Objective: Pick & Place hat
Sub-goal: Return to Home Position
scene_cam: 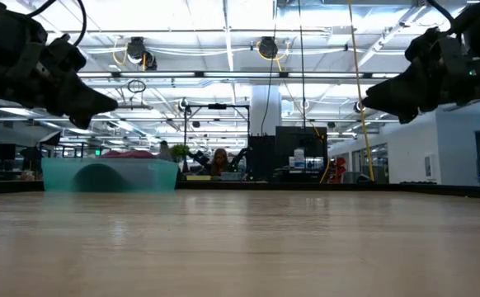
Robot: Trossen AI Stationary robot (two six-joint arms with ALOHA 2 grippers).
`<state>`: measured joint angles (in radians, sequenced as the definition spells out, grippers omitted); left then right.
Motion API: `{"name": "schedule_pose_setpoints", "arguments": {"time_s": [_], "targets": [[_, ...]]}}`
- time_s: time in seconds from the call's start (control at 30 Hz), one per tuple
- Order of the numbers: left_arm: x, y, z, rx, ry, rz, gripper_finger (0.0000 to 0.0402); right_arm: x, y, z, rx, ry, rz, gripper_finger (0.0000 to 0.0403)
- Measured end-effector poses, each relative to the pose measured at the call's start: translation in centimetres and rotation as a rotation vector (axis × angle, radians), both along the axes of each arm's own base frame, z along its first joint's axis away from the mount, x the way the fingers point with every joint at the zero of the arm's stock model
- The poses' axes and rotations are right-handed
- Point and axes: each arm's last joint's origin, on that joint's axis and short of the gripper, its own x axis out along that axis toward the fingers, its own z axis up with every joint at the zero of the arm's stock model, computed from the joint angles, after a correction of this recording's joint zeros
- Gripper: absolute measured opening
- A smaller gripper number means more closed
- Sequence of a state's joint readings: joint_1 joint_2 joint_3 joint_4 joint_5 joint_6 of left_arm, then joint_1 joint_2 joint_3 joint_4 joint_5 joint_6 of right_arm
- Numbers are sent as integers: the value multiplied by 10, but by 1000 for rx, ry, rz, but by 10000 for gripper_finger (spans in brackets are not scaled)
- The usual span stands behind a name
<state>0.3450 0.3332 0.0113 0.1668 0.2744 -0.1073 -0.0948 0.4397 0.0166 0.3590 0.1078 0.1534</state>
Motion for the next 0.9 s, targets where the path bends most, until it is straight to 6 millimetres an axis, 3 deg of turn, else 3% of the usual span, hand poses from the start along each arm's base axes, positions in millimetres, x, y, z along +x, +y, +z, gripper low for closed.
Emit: {"name": "schedule_pose_setpoints", "arguments": {"time_s": [0.23, 0.6, 0.9], "targets": [[0, -1, 0, -36, -2, 24, 4, 0, 0, 1, -34, 0, 3, 155], [5, -24, -1, -26, 16, 35, 3, 1, 3, 0, 9, 0, 26, 150], [4, -30, 4, -51, -43, 9, 2, 1, 15, 4, -25, -41, 124, 68]]}}
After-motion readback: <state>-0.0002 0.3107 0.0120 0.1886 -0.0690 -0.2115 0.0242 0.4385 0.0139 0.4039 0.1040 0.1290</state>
